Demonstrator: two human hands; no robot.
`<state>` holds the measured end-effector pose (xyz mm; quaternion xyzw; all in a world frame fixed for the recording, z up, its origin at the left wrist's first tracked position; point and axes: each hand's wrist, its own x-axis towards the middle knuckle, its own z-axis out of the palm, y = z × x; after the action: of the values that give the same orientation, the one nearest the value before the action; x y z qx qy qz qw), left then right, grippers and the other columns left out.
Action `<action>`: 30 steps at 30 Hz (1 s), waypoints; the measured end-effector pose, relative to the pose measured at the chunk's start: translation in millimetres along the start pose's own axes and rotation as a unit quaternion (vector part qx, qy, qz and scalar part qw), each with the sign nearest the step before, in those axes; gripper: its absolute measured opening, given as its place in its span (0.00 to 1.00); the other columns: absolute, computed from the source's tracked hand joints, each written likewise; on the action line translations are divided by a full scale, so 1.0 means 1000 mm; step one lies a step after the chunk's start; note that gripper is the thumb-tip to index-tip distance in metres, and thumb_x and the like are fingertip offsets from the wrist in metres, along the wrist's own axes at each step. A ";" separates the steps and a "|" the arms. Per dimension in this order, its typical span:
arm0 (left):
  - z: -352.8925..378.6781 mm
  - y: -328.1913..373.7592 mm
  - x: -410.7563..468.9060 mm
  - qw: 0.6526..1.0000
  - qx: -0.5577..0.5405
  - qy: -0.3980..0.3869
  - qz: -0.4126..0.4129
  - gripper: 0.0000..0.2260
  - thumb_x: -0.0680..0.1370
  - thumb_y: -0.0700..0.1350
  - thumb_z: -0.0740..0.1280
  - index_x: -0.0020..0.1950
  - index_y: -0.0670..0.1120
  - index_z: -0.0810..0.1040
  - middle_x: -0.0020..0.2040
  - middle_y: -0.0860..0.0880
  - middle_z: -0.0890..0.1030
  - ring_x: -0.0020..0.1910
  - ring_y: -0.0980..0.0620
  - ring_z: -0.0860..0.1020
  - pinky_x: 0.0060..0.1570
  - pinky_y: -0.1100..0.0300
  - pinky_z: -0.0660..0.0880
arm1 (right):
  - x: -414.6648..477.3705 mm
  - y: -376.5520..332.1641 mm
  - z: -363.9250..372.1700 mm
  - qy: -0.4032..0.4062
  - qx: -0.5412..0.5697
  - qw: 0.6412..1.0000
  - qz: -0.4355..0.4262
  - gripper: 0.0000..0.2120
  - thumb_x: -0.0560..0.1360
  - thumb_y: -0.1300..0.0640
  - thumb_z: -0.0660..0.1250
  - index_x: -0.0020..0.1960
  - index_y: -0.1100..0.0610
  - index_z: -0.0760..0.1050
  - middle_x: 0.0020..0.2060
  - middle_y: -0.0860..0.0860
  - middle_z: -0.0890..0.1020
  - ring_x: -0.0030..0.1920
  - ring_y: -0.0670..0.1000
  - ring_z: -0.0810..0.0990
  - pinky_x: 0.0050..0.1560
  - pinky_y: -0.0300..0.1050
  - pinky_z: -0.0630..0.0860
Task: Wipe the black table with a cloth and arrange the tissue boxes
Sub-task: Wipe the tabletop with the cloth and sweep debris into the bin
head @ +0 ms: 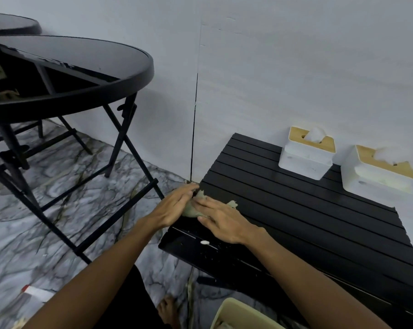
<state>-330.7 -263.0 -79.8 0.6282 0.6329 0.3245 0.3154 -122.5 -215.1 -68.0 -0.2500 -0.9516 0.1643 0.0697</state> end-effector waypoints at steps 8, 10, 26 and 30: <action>0.001 0.004 -0.002 0.999 -0.031 -0.015 -0.040 0.26 0.79 0.67 0.44 0.70 0.62 0.70 0.74 0.57 0.68 0.73 0.58 0.63 0.74 0.49 0.58 | -0.006 -0.018 0.005 0.062 0.072 0.991 0.094 0.23 0.85 0.51 0.55 0.78 0.56 0.64 0.79 0.50 0.64 0.80 0.49 0.57 0.79 0.45 0.54; -0.001 0.007 -0.002 0.998 -0.040 -0.024 -0.047 0.25 0.80 0.66 0.46 0.71 0.62 0.69 0.74 0.56 0.68 0.73 0.58 0.64 0.74 0.50 0.58 | -0.002 -0.026 0.012 0.042 0.045 0.995 0.074 0.24 0.85 0.49 0.55 0.79 0.56 0.63 0.79 0.51 0.63 0.80 0.51 0.57 0.79 0.51 0.57; -0.010 0.016 -0.002 0.986 -0.114 -0.087 -0.085 0.33 0.75 0.70 0.47 0.76 0.56 0.63 0.78 0.53 0.62 0.75 0.55 0.60 0.76 0.47 0.53 | -0.015 -0.037 -0.013 -0.006 0.133 0.990 0.038 0.25 0.77 0.48 0.58 0.74 0.43 0.71 0.75 0.40 0.69 0.80 0.50 0.54 0.78 0.59 0.55; -0.008 0.014 0.000 0.988 -0.107 -0.075 -0.081 0.33 0.77 0.68 0.46 0.76 0.53 0.63 0.77 0.53 0.63 0.75 0.56 0.61 0.76 0.50 0.53 | -0.014 -0.052 0.006 -0.037 0.033 0.999 -0.011 0.20 0.84 0.46 0.55 0.75 0.44 0.68 0.76 0.44 0.68 0.74 0.54 0.64 0.71 0.62 0.64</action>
<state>-328.8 -263.5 -63.4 0.5598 0.6180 0.3157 0.4527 -134.6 -266.4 -56.0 -0.2310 -0.9504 0.2037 0.0439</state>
